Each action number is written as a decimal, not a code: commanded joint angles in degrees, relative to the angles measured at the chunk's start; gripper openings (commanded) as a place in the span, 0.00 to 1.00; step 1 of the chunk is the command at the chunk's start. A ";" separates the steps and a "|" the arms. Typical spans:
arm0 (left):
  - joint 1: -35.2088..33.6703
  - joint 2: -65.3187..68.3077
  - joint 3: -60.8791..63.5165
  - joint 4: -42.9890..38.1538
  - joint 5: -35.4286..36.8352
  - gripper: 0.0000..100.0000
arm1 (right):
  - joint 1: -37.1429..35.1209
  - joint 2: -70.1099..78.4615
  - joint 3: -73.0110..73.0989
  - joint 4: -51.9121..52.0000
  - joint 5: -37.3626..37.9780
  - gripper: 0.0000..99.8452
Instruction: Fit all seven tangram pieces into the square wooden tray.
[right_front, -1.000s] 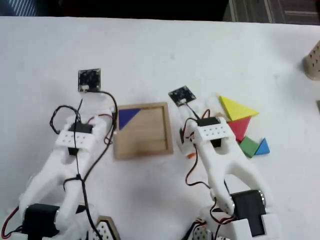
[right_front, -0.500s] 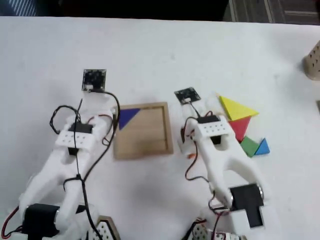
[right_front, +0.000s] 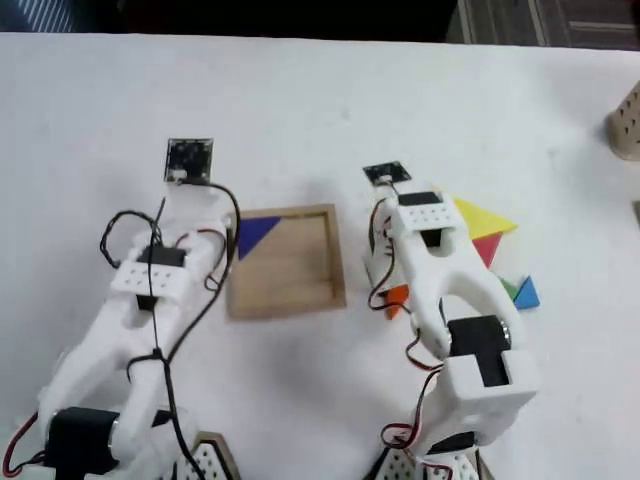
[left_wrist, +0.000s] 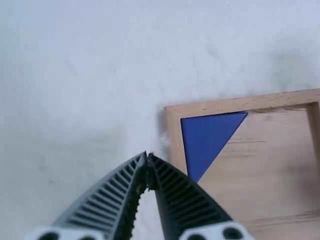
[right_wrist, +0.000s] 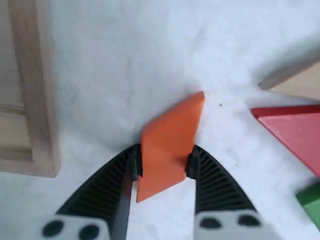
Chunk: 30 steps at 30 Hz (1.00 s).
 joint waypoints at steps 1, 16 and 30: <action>-1.10 -0.31 -3.34 -1.58 -0.53 0.03 | -0.40 -0.48 -1.05 1.01 -0.18 0.02; -6.46 -0.04 -3.52 -4.13 -0.35 0.03 | -16.22 -19.47 -3.16 1.36 -11.52 0.02; -6.64 0.04 -3.52 -4.48 -0.44 0.03 | -25.10 9.45 -26.29 1.89 -11.96 0.08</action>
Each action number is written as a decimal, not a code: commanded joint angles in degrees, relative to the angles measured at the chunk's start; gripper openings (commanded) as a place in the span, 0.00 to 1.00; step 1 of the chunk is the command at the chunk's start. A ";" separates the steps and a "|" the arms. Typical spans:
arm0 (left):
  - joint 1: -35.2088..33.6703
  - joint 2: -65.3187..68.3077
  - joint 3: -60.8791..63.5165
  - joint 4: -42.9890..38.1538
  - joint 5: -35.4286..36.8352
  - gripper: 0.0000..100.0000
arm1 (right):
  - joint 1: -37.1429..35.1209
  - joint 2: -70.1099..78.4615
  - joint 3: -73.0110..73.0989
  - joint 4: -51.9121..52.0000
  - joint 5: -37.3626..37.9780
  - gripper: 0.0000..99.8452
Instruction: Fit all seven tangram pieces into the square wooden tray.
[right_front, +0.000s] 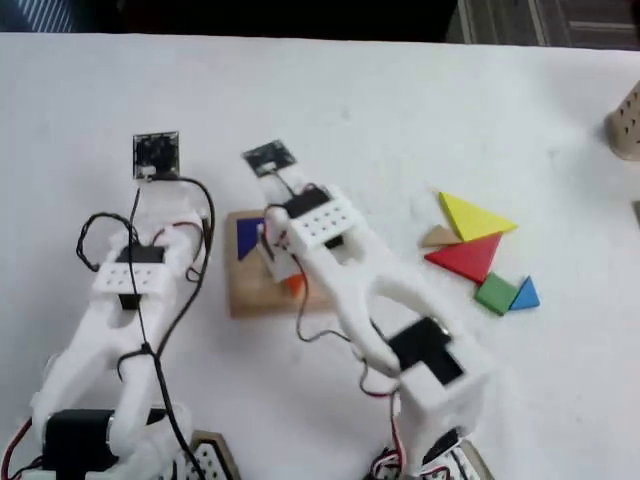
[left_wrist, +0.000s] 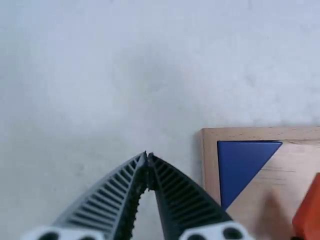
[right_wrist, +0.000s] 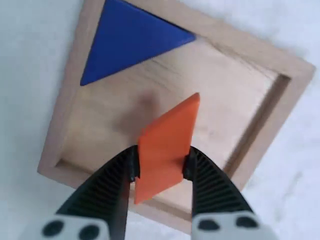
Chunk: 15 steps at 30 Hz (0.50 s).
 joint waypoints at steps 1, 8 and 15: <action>-0.40 -0.13 -3.52 -1.41 -0.44 0.03 | -0.57 6.55 -10.99 4.00 -0.70 0.12; -0.22 -0.13 -3.60 -1.41 -0.44 0.03 | -0.40 9.80 -25.49 20.62 2.20 0.21; -0.13 -0.40 -3.52 -1.41 -0.44 0.03 | 5.76 4.79 -26.90 26.77 2.46 0.15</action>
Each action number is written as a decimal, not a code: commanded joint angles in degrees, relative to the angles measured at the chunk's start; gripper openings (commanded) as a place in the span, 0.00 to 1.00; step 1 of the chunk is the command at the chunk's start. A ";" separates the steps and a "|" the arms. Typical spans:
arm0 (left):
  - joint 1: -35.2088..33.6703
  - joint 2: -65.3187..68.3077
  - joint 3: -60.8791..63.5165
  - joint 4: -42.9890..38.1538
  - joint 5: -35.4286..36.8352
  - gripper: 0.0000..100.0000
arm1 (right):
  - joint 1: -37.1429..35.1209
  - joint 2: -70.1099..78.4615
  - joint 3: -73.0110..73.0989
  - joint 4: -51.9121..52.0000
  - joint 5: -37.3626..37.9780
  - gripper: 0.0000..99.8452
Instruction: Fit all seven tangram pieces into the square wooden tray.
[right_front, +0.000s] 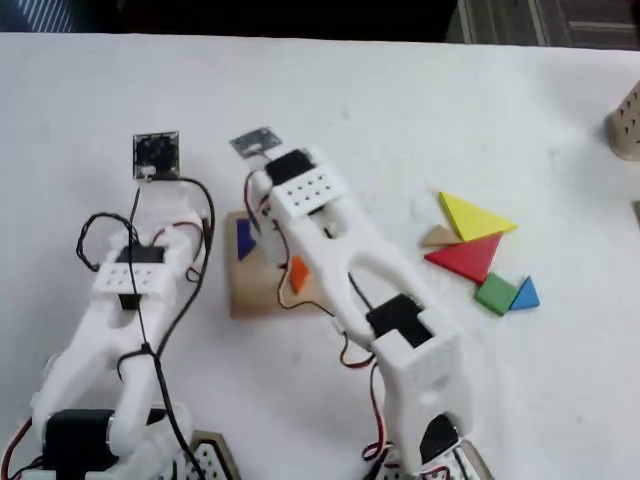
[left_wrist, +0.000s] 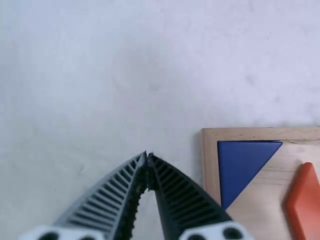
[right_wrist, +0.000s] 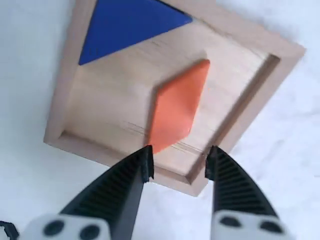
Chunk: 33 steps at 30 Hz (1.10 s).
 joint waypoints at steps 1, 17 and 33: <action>0.66 -0.40 -3.43 -1.41 -0.53 0.03 | 6.29 -6.73 -1.49 2.51 0.62 0.14; 17.98 -0.66 -3.08 6.24 -0.62 0.02 | 18.42 -27.12 31.56 -22.55 0.44 0.02; 36.35 5.49 -1.49 -11.78 5.10 0.02 | 20.53 -27.30 31.74 -24.75 0.44 0.02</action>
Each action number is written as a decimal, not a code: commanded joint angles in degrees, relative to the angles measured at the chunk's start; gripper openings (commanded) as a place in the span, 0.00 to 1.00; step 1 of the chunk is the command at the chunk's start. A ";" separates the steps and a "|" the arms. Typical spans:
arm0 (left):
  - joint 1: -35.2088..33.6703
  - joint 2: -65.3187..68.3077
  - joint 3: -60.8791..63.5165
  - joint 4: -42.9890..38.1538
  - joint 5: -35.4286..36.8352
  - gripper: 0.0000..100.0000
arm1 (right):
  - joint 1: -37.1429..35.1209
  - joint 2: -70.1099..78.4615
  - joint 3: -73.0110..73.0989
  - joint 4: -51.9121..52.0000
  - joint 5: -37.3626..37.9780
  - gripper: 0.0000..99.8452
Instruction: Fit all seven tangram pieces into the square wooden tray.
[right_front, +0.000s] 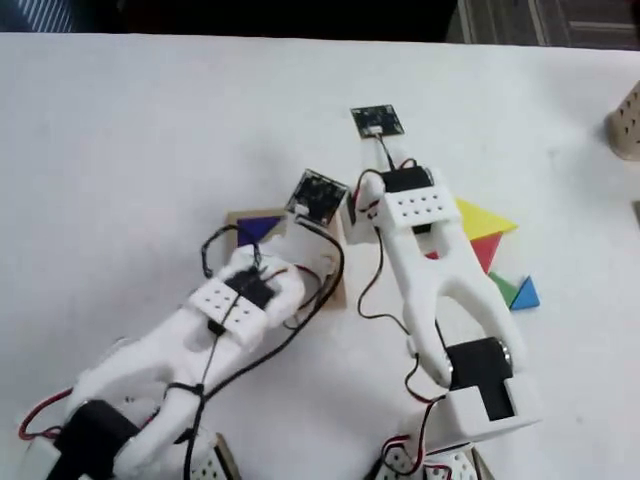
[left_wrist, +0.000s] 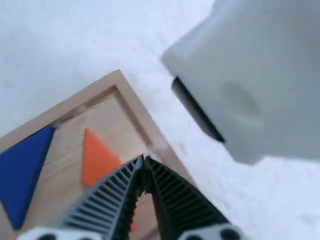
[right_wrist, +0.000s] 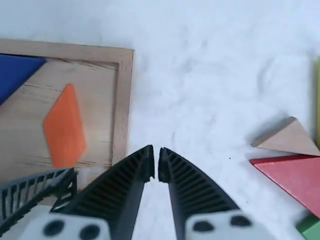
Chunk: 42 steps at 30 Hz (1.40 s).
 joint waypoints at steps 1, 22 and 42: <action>1.10 4.53 -2.11 -6.59 5.45 0.02 | 1.54 -3.21 -0.35 -1.19 0.44 0.02; -12.18 13.41 -9.41 5.45 7.56 0.02 | 1.45 -3.12 0.00 -1.45 0.44 0.02; -10.77 -10.15 2.46 -0.09 7.74 0.02 | 1.27 -3.12 -0.09 -1.19 0.44 0.02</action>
